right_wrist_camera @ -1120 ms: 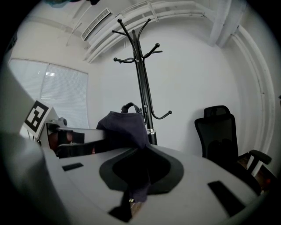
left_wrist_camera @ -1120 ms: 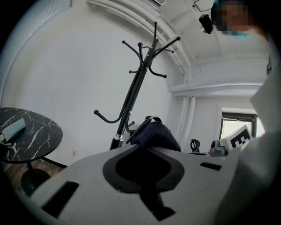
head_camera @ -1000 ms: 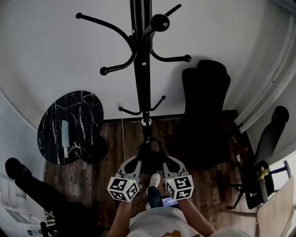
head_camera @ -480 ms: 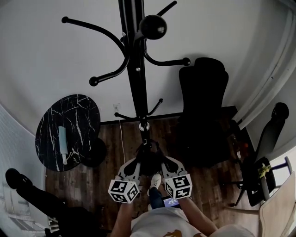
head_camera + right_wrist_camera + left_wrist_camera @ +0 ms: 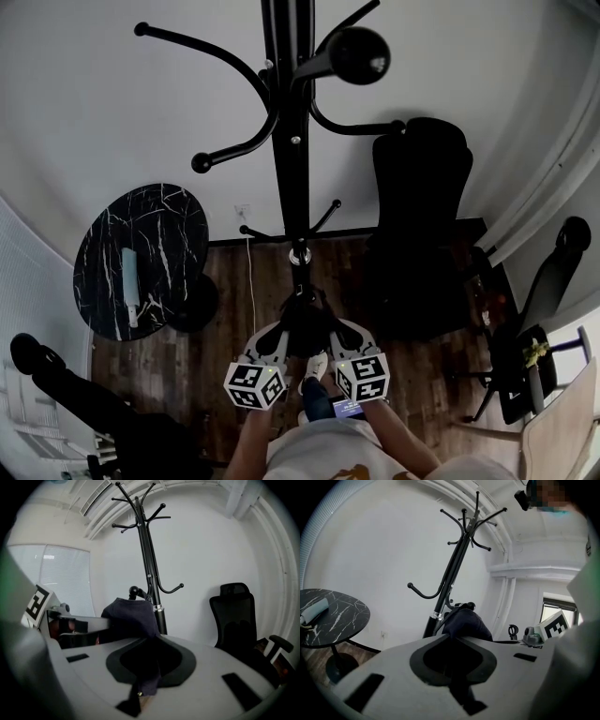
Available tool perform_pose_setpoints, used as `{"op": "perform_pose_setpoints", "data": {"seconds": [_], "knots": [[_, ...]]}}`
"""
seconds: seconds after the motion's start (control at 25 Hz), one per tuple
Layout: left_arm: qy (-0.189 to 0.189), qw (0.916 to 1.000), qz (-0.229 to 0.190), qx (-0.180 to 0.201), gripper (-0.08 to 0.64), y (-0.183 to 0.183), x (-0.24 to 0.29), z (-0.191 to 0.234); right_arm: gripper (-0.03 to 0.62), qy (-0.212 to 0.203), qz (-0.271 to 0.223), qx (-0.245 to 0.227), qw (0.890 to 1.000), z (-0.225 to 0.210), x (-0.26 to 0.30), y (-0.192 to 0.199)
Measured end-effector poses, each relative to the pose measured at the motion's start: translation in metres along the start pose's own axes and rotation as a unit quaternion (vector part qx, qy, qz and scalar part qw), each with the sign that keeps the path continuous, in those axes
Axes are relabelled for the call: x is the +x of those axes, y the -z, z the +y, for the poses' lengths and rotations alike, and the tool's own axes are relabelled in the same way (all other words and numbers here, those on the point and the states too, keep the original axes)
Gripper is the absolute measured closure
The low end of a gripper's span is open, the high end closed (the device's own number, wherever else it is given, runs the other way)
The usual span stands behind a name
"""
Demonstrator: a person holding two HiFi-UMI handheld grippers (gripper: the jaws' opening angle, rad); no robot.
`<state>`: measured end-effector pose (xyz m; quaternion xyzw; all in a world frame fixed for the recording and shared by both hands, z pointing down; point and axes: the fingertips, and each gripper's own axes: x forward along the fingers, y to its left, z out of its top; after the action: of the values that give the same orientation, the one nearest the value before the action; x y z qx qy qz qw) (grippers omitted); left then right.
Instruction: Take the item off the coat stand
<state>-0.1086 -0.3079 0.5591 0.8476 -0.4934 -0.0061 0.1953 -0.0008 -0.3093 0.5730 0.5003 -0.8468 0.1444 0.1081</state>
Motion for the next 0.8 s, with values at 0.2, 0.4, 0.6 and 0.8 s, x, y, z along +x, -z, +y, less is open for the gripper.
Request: {"op": "perform_pose_setpoints", "data": {"seconds": [0.2,0.4,0.6,0.8], "knots": [[0.000,1.0000,0.005,-0.004,0.534,0.004,0.002,0.002,0.554,-0.001,0.002,-0.004,1.000,-0.001,0.001,0.002],[-0.003,0.9998,0.016,0.008,0.534,0.007,0.007,0.004,0.554,-0.001,0.002,0.007,1.000,-0.004,0.005,0.003],[-0.002,0.9995,0.026,0.017,0.534,0.010,0.011,0.006,0.554,0.002,0.004,0.003,1.000,-0.006,0.007,0.003],[-0.005,0.9992,0.033,0.023,0.534,0.011,0.016,0.010,0.554,0.000,0.006,-0.001,1.000,-0.009,0.015,0.004]]}}
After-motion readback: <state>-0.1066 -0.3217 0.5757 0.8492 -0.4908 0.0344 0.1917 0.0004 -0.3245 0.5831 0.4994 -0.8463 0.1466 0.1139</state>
